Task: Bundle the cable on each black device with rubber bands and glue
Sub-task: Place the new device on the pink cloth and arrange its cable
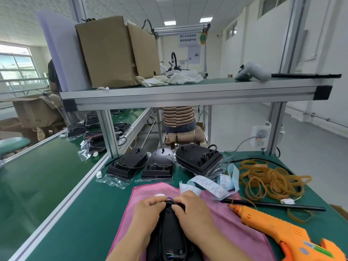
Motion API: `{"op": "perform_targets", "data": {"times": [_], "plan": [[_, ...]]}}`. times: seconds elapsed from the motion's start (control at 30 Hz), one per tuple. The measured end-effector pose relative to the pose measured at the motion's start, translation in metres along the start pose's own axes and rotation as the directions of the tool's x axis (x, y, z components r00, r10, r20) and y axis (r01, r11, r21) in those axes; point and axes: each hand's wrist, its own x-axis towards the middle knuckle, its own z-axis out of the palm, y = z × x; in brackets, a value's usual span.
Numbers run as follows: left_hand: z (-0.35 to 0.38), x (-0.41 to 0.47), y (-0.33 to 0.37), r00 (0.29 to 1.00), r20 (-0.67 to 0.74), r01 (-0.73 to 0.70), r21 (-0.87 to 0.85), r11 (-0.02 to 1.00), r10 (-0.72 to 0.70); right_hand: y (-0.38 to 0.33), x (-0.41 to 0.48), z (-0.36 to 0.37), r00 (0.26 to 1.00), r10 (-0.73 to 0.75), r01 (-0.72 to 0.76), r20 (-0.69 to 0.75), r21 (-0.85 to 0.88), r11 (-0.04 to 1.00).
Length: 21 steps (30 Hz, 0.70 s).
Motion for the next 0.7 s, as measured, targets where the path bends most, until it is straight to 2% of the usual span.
{"op": "perform_targets", "data": {"times": [0.23, 0.3, 0.47, 0.57, 0.7], "plan": [[-0.004, -0.002, -0.007, 0.994, 0.012, -0.113, 0.053, 0.992, 0.113, 0.0, 0.003, 0.001, 0.97, -0.235, 0.243, 0.065, -0.209, 0.947], [-0.003, -0.001, -0.007, 0.992, 0.003, -0.129, 0.085, 0.988, 0.129, 0.001, 0.004, 0.001, 0.978, -0.201, 0.207, 0.054, -0.182, 0.961], [-0.001, 0.0, -0.009, 0.977, -0.003, -0.208, 0.247, 0.946, 0.215, 0.003, -0.003, 0.0, 0.998, -0.049, 0.049, 0.032, 0.008, 0.999], [-0.002, -0.003, -0.012, 0.964, 0.002, -0.253, 0.331, 0.909, 0.267, 0.002, -0.003, -0.003, 0.997, -0.023, 0.023, 0.074, 0.006, 1.0], [-0.003, -0.009, -0.008, 0.94, -0.067, -0.297, 0.328, 0.897, 0.335, 0.008, 0.006, -0.024, 0.994, 0.065, -0.062, -0.085, 0.038, 0.997]]}}
